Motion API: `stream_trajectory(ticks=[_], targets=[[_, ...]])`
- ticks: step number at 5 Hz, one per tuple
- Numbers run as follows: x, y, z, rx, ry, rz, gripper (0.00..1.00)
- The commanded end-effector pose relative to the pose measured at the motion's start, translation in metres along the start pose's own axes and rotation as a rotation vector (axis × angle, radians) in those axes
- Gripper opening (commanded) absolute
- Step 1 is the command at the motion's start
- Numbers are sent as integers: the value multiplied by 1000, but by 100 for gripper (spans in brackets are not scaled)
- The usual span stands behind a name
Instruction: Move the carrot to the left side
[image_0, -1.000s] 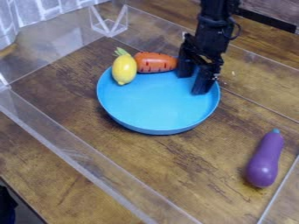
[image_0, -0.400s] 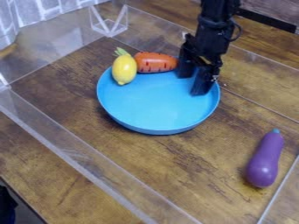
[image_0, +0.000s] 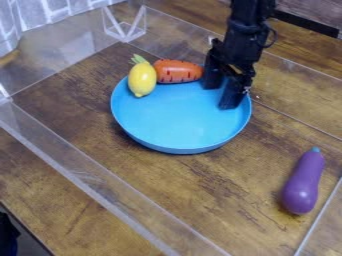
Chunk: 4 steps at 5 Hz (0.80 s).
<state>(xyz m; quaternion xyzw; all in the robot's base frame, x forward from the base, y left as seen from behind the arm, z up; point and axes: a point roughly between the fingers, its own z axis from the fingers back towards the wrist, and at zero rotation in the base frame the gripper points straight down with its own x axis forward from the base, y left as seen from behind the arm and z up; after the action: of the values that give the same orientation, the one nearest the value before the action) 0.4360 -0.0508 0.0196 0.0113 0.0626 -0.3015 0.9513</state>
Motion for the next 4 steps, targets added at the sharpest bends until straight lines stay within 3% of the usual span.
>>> stream_trajectory(ticks=[1,2,4], targets=[[9,-17,-11,-29,28,38,100],[9,-14,-12,-25,35,56,0],[5,-6,-5,-18,50,68,0]])
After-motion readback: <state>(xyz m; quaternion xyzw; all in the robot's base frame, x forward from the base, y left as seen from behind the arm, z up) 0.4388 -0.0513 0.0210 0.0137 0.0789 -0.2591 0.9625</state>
